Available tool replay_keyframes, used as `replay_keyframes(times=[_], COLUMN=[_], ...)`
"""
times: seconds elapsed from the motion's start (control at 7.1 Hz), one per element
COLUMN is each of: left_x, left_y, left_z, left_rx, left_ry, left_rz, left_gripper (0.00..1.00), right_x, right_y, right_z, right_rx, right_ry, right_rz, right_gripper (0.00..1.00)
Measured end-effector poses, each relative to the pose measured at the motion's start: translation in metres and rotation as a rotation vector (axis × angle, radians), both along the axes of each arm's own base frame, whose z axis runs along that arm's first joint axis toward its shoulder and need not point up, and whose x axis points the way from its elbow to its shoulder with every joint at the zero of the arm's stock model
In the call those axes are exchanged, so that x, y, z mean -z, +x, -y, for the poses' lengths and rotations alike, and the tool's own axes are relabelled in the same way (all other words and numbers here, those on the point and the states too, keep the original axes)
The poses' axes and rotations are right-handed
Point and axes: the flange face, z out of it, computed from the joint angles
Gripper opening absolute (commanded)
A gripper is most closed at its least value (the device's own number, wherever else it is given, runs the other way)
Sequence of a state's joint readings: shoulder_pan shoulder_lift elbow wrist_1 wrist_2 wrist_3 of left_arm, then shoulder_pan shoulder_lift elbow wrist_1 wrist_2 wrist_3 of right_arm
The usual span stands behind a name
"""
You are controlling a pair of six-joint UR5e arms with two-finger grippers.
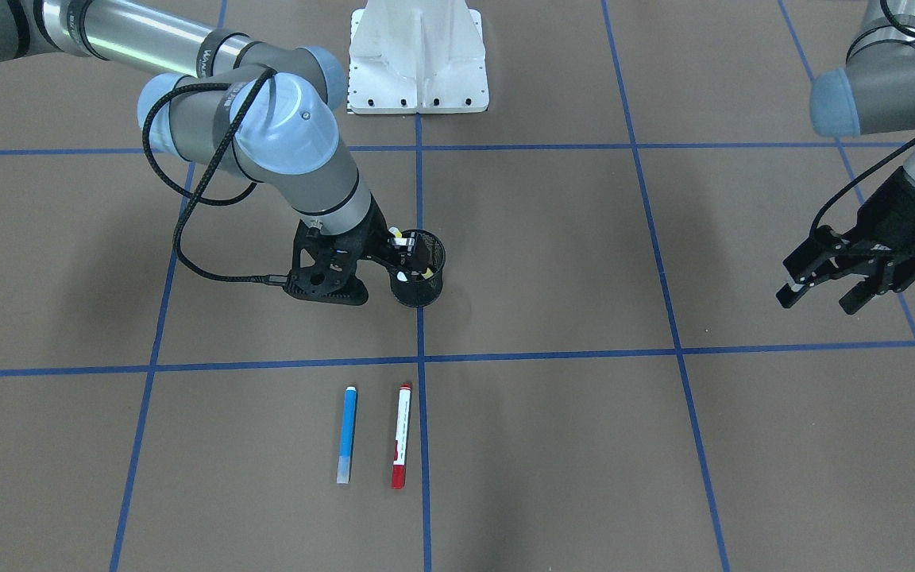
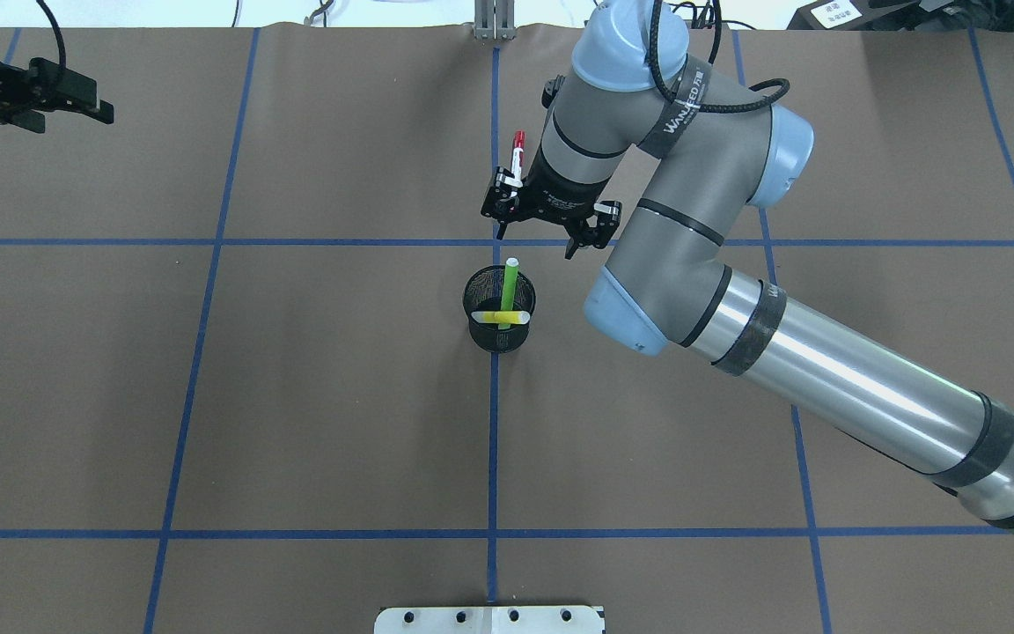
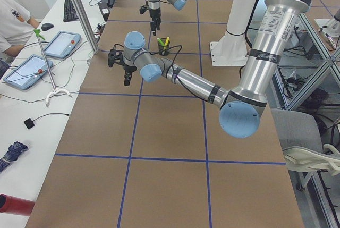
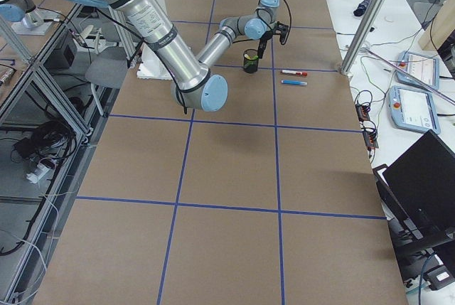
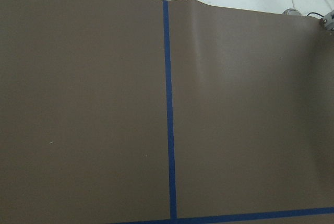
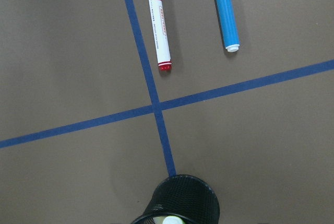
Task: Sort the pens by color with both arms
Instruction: 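Lower the right gripper into the cup and grasp the green marker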
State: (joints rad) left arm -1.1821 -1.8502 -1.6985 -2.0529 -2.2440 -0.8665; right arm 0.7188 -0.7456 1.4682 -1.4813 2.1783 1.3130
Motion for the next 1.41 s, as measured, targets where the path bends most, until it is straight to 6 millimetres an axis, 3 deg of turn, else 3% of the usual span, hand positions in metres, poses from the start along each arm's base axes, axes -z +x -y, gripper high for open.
replay_keyframes(times=[0.28, 0.7, 0.99, 1.41], left_x=[-0.007, -0.014, -0.02, -0.018], left_y=[-0.019, -0.022, -0.023, -0.024], left_z=[-0.018, -0.027, -0.03, -0.032], left_rx=[-0.002, -0.01, -0.007, -0.003], left_ry=[0.018, 0.014, 0.008, 0.008], left_rz=[0.005, 0.007, 0.008, 0.004], left_gripper=[0.99, 0.99, 0.99, 0.99], right_x=[0.012, 0.017, 0.016, 0.003], right_y=[-0.004, -0.024, -0.04, -0.042], right_z=[0.008, 0.026, 0.037, 0.045], right_rx=[0.036, 0.068, 0.125, 0.183], right_ry=[-0.022, -0.068, -0.084, -0.126], right_rz=[-0.009, -0.024, -0.026, -0.015], right_gripper=[0.91, 0.89, 0.8, 0.62])
